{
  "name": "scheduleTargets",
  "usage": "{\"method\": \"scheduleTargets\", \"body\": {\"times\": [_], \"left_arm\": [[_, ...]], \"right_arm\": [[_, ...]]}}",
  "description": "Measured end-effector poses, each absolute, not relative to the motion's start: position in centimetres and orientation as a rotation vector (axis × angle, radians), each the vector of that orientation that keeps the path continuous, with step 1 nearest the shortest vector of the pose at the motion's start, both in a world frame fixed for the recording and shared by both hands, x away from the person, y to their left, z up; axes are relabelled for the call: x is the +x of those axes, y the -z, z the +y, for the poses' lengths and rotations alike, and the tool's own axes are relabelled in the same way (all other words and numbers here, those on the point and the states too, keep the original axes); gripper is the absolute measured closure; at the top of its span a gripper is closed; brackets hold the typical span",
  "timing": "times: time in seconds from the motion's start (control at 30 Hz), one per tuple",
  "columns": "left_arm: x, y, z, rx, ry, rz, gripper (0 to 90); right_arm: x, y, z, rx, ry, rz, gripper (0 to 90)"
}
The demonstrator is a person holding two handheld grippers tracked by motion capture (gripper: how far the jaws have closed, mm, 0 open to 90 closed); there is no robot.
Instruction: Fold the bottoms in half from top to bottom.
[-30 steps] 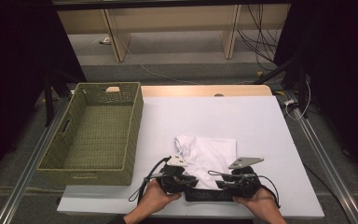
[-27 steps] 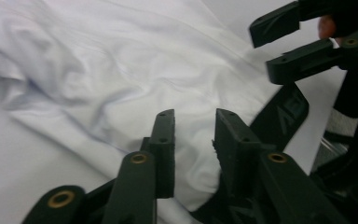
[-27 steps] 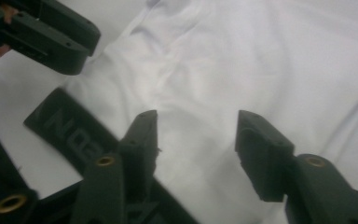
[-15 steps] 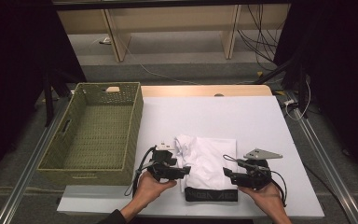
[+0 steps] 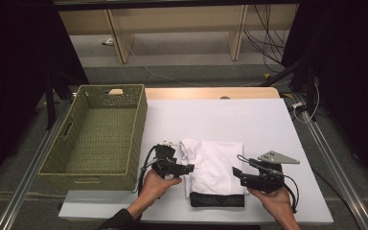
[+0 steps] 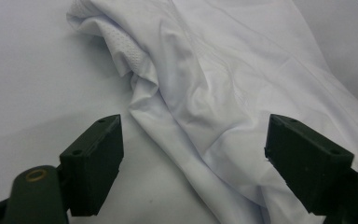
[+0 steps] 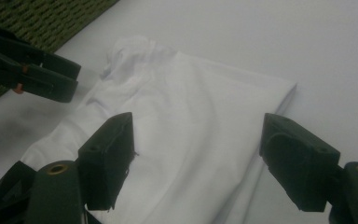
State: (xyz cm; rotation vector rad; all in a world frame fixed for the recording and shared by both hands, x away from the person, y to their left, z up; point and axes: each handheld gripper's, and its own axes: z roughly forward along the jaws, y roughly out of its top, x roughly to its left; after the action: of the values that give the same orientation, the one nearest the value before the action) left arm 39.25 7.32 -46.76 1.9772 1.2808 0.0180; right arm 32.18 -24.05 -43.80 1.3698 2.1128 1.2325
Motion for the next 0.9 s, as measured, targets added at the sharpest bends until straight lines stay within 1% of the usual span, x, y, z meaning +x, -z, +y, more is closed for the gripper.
{"method": "scheduleTargets", "body": {"times": [0.27,0.53,0.9], "left_arm": [[40.3,47.0,6.9,1.974,0.017,1.316,18.1],[41.0,47.4,5.8,1.994,0.018,1.325,16.1],[41.5,47.7,5.0,2.001,0.005,1.351,15.8]], "right_arm": [[31.9,43.5,-24.4,1.346,-1.291,2.064,25.8],[31.7,43.4,-24.5,1.335,-1.302,2.057,25.6],[31.7,43.5,-24.2,1.322,-1.306,2.076,25.9]]}}
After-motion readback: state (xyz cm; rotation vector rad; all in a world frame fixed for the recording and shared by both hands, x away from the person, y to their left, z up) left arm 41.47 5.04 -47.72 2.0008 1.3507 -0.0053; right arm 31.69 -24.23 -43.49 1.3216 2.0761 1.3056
